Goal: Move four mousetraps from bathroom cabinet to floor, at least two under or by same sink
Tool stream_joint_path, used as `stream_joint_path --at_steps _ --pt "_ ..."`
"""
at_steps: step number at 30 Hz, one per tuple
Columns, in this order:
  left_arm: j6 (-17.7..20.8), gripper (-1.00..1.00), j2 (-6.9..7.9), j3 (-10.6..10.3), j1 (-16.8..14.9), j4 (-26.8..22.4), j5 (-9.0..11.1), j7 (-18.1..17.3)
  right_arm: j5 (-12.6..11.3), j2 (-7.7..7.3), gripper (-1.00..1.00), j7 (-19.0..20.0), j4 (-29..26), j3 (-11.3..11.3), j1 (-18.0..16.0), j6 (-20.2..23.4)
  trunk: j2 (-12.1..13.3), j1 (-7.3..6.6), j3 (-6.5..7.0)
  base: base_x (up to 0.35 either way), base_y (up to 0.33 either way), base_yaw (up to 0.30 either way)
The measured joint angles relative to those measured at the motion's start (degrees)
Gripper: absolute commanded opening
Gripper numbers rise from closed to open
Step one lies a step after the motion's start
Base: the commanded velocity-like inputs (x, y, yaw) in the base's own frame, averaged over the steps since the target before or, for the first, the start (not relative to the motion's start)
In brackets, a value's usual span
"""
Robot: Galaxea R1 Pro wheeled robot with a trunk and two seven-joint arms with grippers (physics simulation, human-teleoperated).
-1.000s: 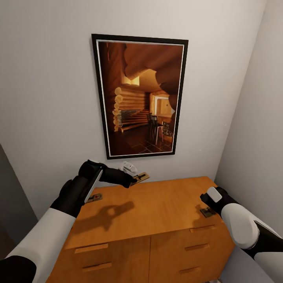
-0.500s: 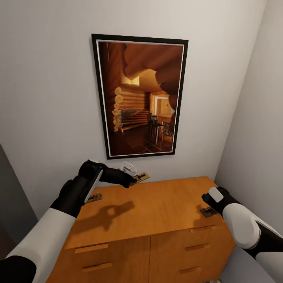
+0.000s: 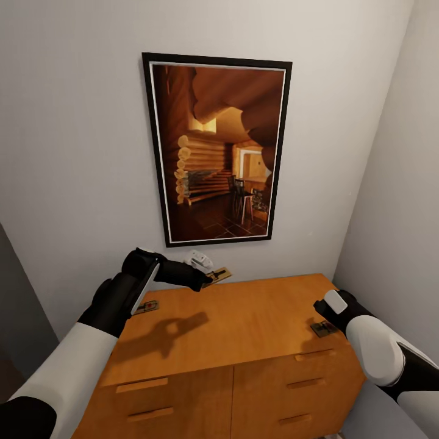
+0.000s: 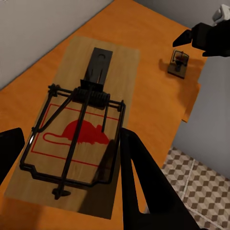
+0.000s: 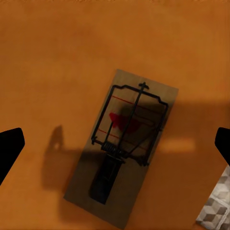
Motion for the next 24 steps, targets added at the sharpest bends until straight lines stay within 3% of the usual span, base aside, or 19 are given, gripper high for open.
stream_joint_path --at_steps 7,15,24 --pt "0.0 -1.00 -0.04 0.0 0.0 0.0 0.0 0.9 0.1 0.00 1.00 0.0 0.0 0.0 0.0 0.0 0.0 0.00 0.00 0.000 0.000 0.000" --pt "0.1 -1.00 -0.07 0.0 0.0 0.0 0.1 1.3 2.5 0.08 1.00 0.0 0.0 0.1 0.0 0.0 0.0 0.00 0.00 0.000 0.000 0.000" --pt "0.1 -1.00 -0.13 0.0 0.0 0.1 0.3 1.3 2.9 0.09 1.00 0.1 0.0 0.0 0.0 0.0 0.0 0.00 0.00 0.000 0.000 0.000"
